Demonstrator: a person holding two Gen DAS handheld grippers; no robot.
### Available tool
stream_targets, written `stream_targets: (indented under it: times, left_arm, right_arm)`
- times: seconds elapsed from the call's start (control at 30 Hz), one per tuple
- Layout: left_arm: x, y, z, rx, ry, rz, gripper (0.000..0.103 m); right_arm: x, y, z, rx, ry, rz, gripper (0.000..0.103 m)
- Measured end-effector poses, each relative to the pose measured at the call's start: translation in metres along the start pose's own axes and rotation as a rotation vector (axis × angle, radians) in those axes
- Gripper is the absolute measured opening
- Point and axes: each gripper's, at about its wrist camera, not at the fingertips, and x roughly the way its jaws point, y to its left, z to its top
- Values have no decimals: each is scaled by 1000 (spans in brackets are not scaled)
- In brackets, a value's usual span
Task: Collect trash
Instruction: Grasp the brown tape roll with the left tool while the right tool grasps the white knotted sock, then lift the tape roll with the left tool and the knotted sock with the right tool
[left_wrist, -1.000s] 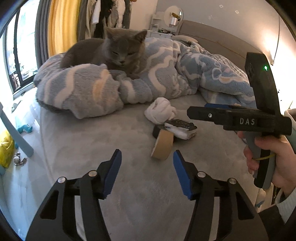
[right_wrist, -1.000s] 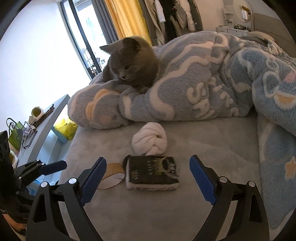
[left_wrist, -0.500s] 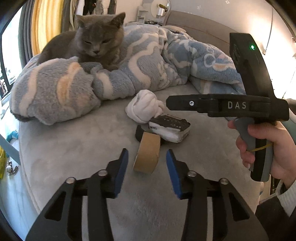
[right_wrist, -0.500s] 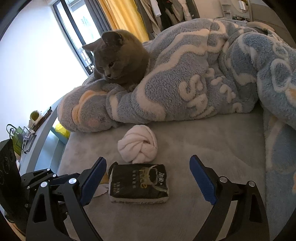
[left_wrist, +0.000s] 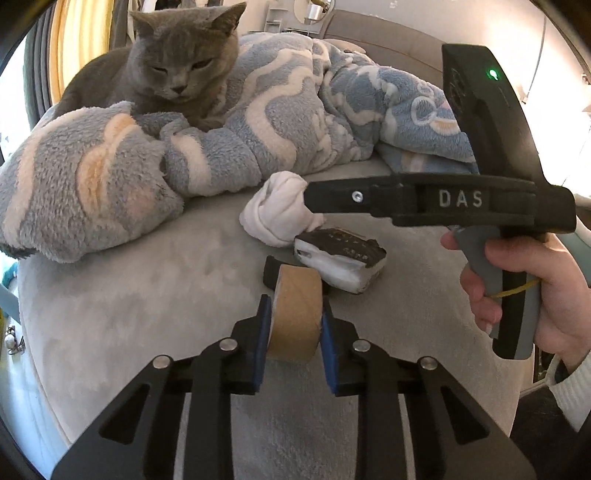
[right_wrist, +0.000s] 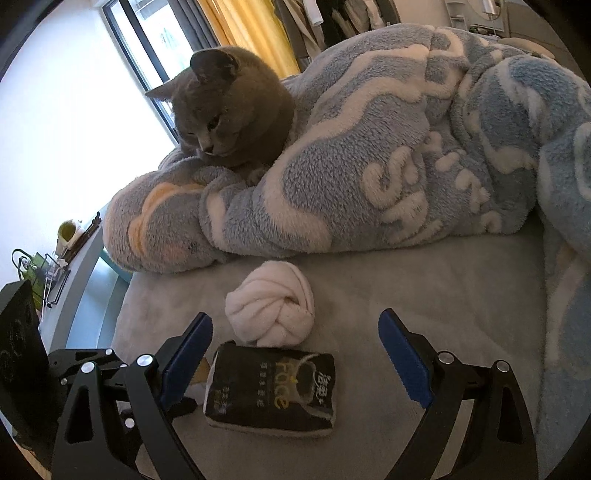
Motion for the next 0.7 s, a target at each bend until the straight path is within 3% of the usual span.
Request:
stream_targets:
  times: [0.3,0.53,0.63,0.7]
  left_arm:
    - [-2,6,-2,3,13,-17,25]
    - [-7,15,-5,-6,13,-21,24]
    - [-10,20,-4,-18,8,-19,24]
    - [-13,24,-4,-29,5,-16,24]
  right_arm:
    - [19,13,8,-19,13,-7,92]
    - [41,23,6,-30,71,-31,70]
    - [47,26,5,-26,81,-25,55]
    - [47,29,5,-39,76,-37,53]
